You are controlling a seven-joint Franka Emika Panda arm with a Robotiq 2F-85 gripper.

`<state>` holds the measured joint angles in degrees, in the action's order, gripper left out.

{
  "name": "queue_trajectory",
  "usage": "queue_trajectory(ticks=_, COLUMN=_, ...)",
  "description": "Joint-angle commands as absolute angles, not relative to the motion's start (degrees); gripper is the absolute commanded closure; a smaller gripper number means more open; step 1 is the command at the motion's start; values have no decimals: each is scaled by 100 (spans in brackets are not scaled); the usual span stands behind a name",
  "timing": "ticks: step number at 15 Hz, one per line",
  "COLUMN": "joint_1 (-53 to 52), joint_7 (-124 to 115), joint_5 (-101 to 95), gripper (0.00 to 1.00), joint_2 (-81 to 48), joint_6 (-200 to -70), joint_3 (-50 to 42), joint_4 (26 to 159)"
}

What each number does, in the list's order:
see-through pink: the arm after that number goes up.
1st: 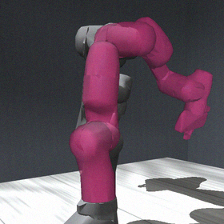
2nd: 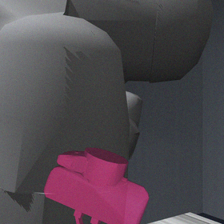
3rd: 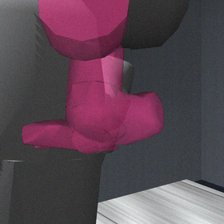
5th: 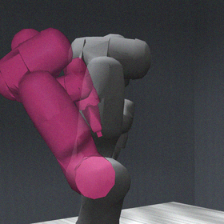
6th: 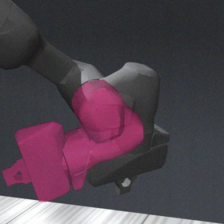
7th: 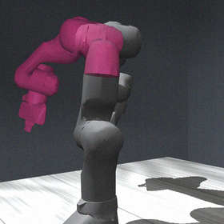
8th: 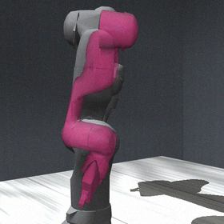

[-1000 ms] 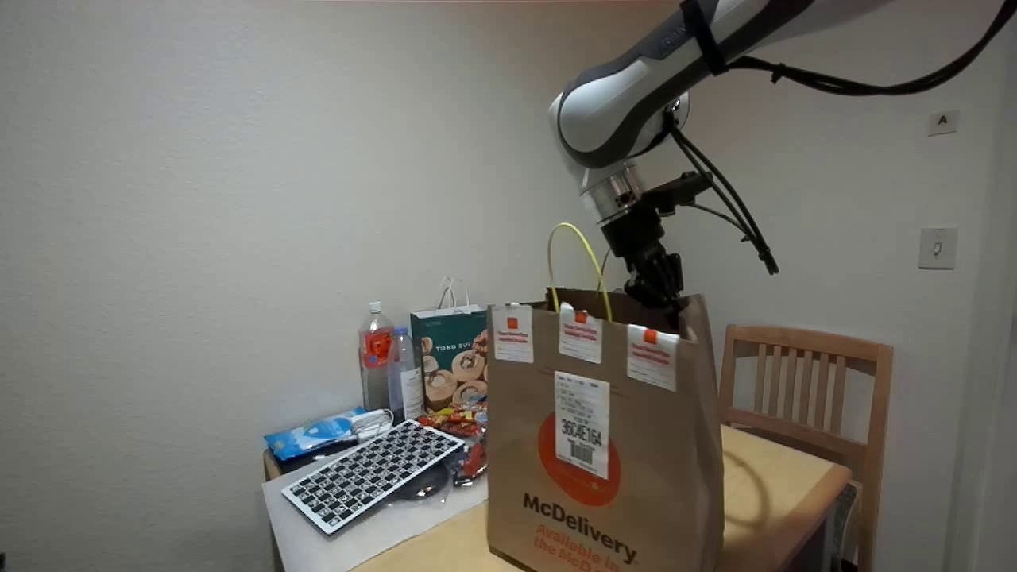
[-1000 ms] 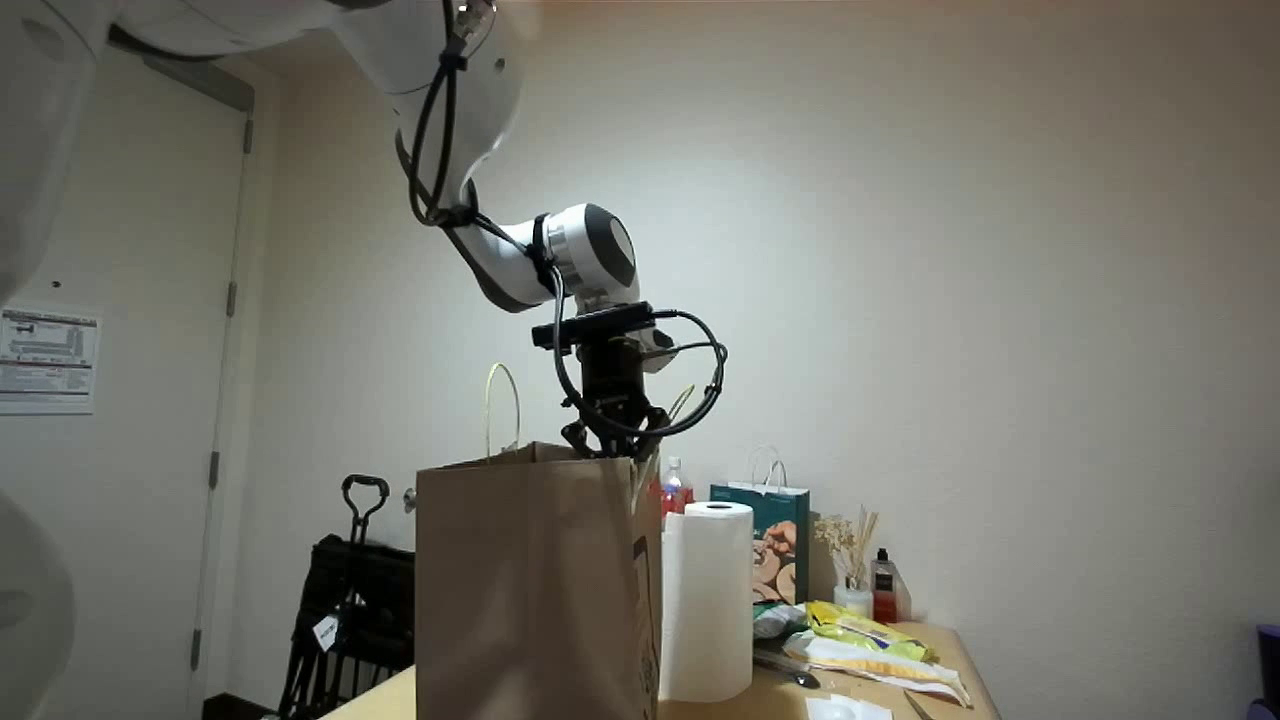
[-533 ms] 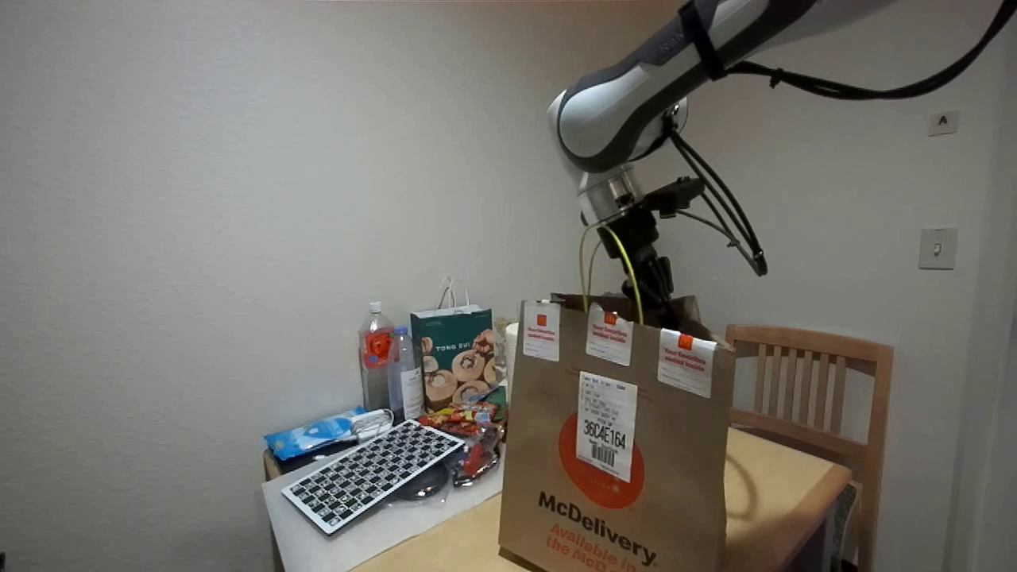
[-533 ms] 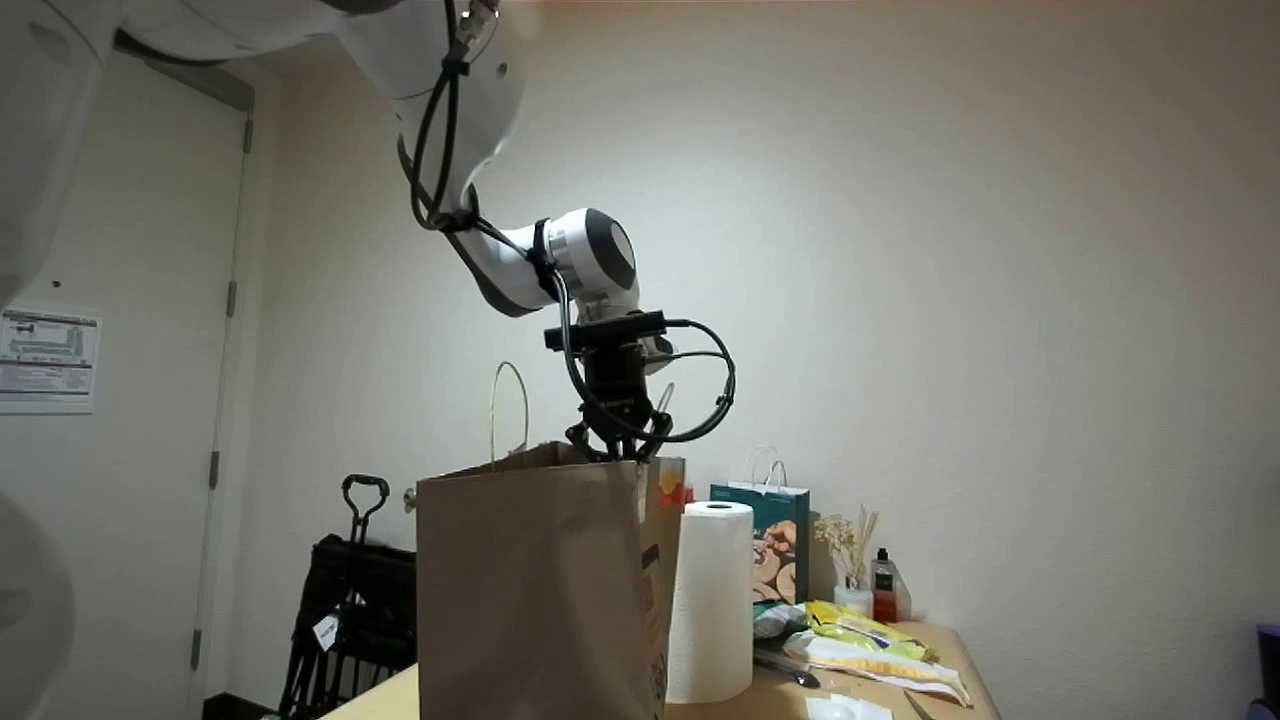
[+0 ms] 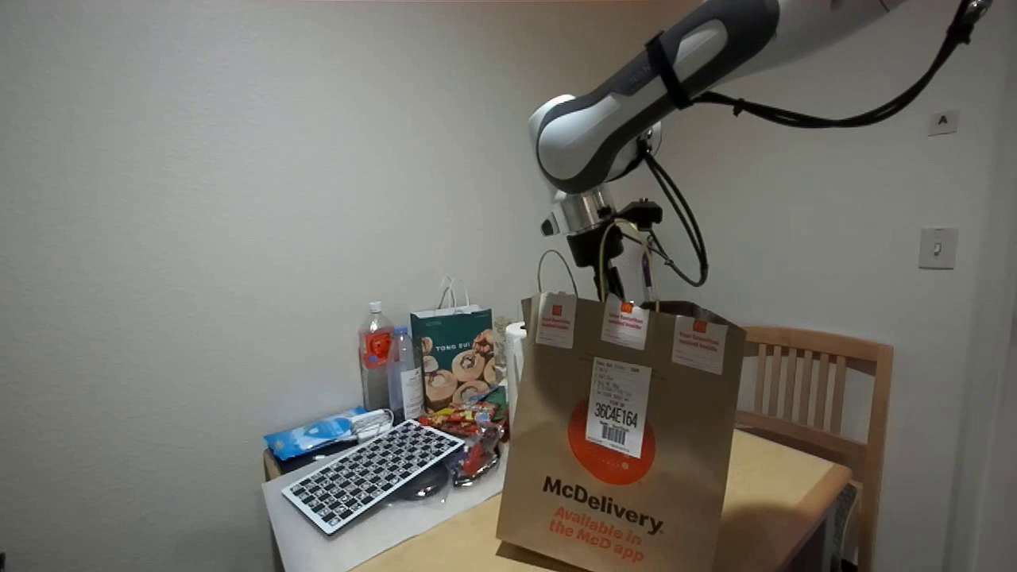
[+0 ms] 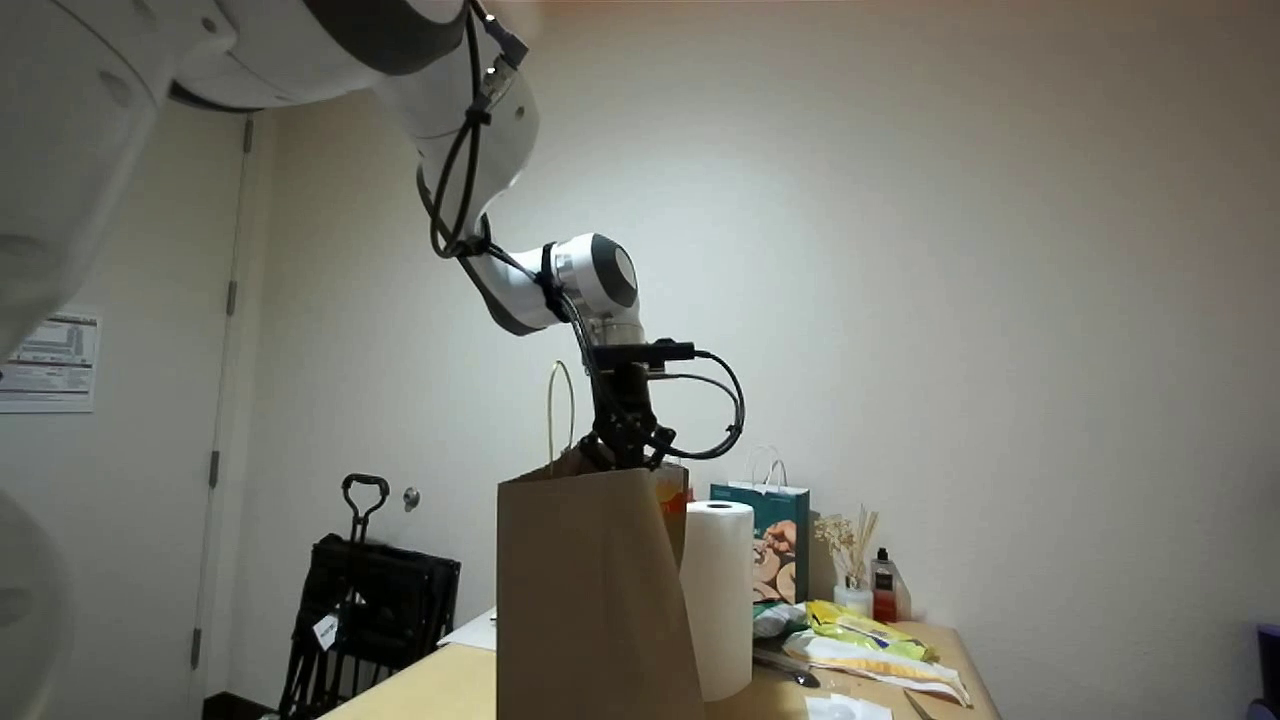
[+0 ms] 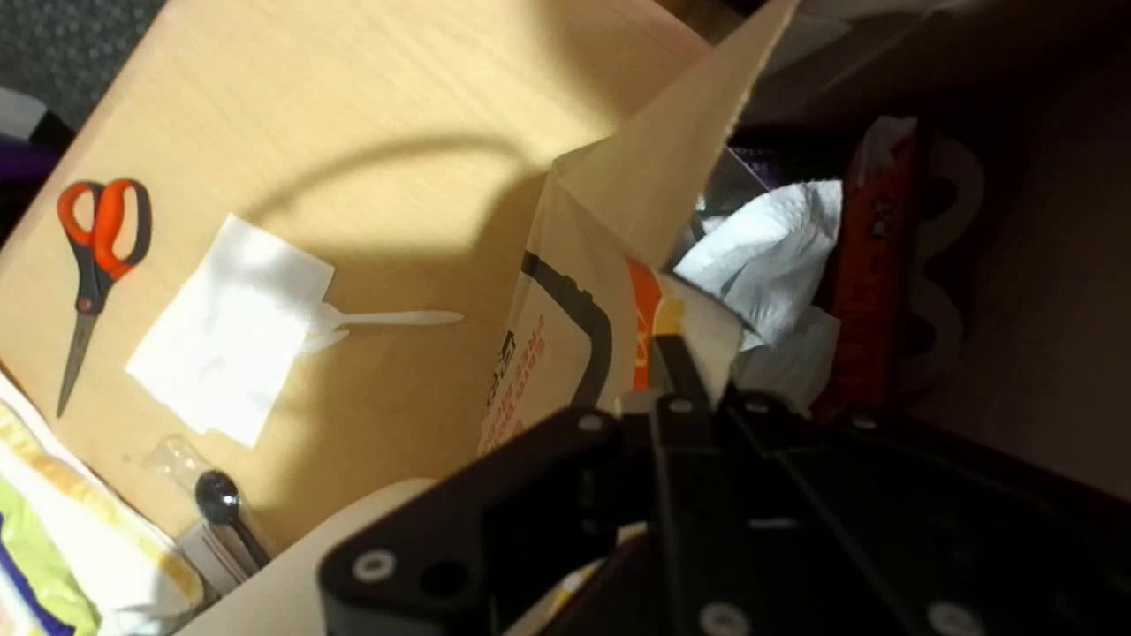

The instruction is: Turn the brown bag to the left

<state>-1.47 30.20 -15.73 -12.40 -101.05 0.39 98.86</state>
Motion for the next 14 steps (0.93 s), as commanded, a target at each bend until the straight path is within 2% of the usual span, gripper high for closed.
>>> queue_trajectory(ticks=1, joint_1=-45, joint_7=3998, joint_5=-1735, gripper=100, joint_2=-1439, joint_6=-10416, joint_3=178, joint_4=9542)
queue_trajectory(ticks=8, joint_1=-94, joint_7=3752, joint_5=-1670, gripper=99, joint_2=-1367, joint_6=-10281, joint_3=151, joint_4=9599)
queue_trajectory(ticks=14, joint_1=205, joint_7=6033, joint_5=-1332, gripper=100, joint_2=-1541, joint_6=-11019, joint_3=205, joint_4=9550)
